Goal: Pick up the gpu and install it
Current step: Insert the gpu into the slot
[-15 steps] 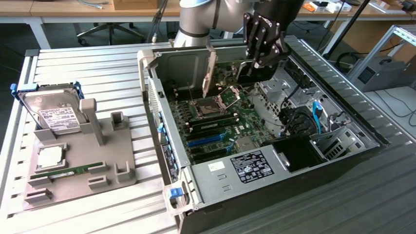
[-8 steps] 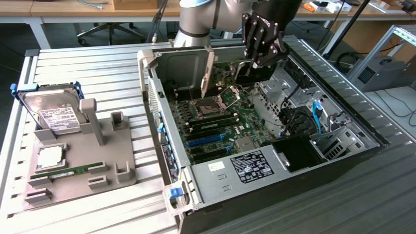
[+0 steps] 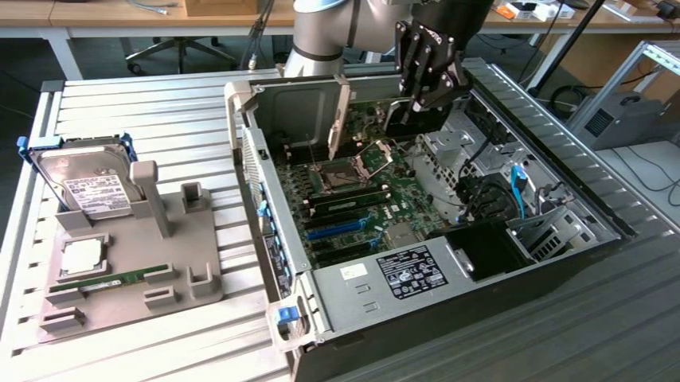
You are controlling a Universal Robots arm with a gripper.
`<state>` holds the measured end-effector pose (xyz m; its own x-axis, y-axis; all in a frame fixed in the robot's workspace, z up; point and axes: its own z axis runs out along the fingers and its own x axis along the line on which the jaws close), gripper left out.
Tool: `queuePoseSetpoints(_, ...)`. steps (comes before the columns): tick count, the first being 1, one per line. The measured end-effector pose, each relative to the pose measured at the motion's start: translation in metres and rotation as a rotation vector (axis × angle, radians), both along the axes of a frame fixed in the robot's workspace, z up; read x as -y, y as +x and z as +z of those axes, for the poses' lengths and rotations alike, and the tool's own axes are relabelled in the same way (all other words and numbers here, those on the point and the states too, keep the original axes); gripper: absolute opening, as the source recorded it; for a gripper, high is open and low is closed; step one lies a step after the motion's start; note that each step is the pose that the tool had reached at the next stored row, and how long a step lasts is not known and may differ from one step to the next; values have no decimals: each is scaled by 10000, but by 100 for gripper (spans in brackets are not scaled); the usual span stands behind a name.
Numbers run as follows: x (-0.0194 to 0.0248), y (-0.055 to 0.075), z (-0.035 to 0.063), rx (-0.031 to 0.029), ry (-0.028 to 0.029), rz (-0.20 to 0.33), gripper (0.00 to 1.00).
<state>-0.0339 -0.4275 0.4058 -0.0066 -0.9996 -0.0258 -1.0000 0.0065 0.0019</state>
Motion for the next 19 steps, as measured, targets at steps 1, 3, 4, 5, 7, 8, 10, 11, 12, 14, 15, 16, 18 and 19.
queuePoseSetpoints(1, 0, -6, 0, 0, 0, -2, 27)
queuePoseSetpoints(3, 0, -59, -2, 0, 1, 0, 27)
queuePoseSetpoints(4, -1, -64, -2, 0, 1, 0, 27)
queuePoseSetpoints(5, 0, -64, -2, 0, 0, 1, 27)
queuePoseSetpoints(7, 0, -65, -3, 0, 0, 0, 27)
queuePoseSetpoints(8, 0, -65, -3, -1, 0, 0, 27)
queuePoseSetpoints(10, 0, -66, -3, 0, 0, 0, 27)
queuePoseSetpoints(11, 0, -66, -3, 0, 0, 0, 27)
queuePoseSetpoints(12, 0, -66, -4, 0, 0, 0, 27)
queuePoseSetpoints(14, -1, -71, -4, 0, 1, -2, 27)
queuePoseSetpoints(15, -1, -76, -4, 0, 1, -2, 27)
queuePoseSetpoints(16, 0, -83, -5, 1, 1, 0, 27)
queuePoseSetpoints(18, 0, -93, -12, 0, 1, 0, 27)
queuePoseSetpoints(19, 0, -98, -32, 0, 0, 0, 27)
